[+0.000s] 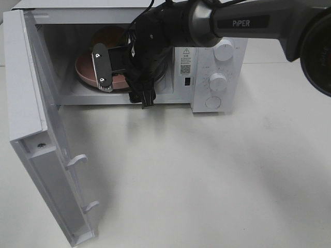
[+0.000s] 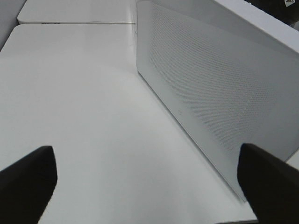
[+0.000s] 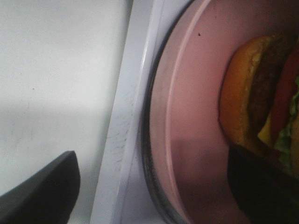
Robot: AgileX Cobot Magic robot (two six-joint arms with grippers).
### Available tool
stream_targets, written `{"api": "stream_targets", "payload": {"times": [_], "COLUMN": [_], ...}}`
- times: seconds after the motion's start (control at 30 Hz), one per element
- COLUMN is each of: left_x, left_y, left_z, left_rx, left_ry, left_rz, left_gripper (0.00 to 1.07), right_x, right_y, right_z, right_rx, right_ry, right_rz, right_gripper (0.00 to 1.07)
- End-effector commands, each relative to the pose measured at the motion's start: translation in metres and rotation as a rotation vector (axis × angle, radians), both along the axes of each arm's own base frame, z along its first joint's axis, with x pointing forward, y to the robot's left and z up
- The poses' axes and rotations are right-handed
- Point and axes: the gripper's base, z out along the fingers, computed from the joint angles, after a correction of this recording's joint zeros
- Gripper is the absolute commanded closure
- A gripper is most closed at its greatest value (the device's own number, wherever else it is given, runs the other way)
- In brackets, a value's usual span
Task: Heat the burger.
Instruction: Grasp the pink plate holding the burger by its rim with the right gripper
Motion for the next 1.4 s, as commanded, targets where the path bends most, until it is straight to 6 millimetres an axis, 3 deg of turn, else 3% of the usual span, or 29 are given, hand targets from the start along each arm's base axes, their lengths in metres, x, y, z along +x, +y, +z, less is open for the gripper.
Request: {"api": "stream_targets", "payload": {"times": [0.03, 0.43, 0.87, 0.93, 1.0, 1.03, 1.07, 1.1, 1.13, 1.17, 1.23, 1.27, 1.33, 1.4], "left_x": [-0.002, -0.002, -0.002, -0.002, -0.002, -0.002, -0.002, -0.002, -0.002, -0.002, -0.002, -0.002, -0.002, -0.002], "left_y": [0.000, 0.000, 0.000, -0.001, -0.001, -0.001, -0.001, -0.001, -0.001, -0.001, -0.001, -0.001, -0.001, -0.001], "left_z": [0.000, 0.000, 0.000, 0.000, 0.000, 0.000, 0.000, 0.000, 0.000, 0.000, 0.000, 0.000, 0.000, 0.000], "left_rx": [-0.005, -0.005, -0.005, -0.006, -0.006, -0.006, -0.006, -0.006, -0.006, -0.006, -0.006, -0.006, -0.006, -0.006], "left_ry": [-0.025, -0.025, -0.025, -0.025, -0.025, -0.025, -0.025, -0.025, -0.025, -0.025, -0.025, -0.025, -0.025, -0.025], "left_rz": [-0.004, -0.004, -0.004, -0.004, -0.004, -0.004, -0.004, -0.004, -0.004, -0.004, -0.004, -0.004, -0.004, -0.004], "left_gripper": [0.09, 0.09, 0.09, 0.09, 0.09, 0.09, 0.09, 0.09, 0.09, 0.09, 0.09, 0.09, 0.09, 0.09], "right_x": [0.002, 0.000, 0.014, 0.014, 0.014, 0.014, 0.014, 0.014, 0.014, 0.014, 0.014, 0.014, 0.013, 0.012], "right_y": [0.000, 0.007, 0.020, 0.021, 0.021, 0.021, 0.021, 0.021, 0.021, 0.021, 0.020, 0.020, 0.020, 0.020], "right_z": [0.001, -0.004, -0.018, -0.018, -0.017, -0.017, -0.017, -0.017, -0.017, -0.017, -0.016, -0.016, -0.016, -0.017], "right_rx": [-0.015, -0.006, 0.030, 0.037, 0.056, 0.056, 0.056, 0.056, 0.053, 0.053, 0.049, 0.049, 0.054, 0.053], "right_ry": [-0.015, -0.032, -0.020, -0.014, -0.014, -0.014, -0.014, -0.014, -0.011, -0.011, -0.006, -0.006, 0.006, 0.020], "right_rz": [0.001, 0.014, -0.030, -0.042, -0.059, -0.059, -0.059, -0.059, -0.060, -0.060, -0.062, -0.062, -0.068, -0.073], "right_gripper": [0.25, 0.26, 0.28, 0.33, 0.45, 0.45, 0.56, 0.56, 0.70, 0.70, 0.90, 0.90, 1.06, 1.07]}}
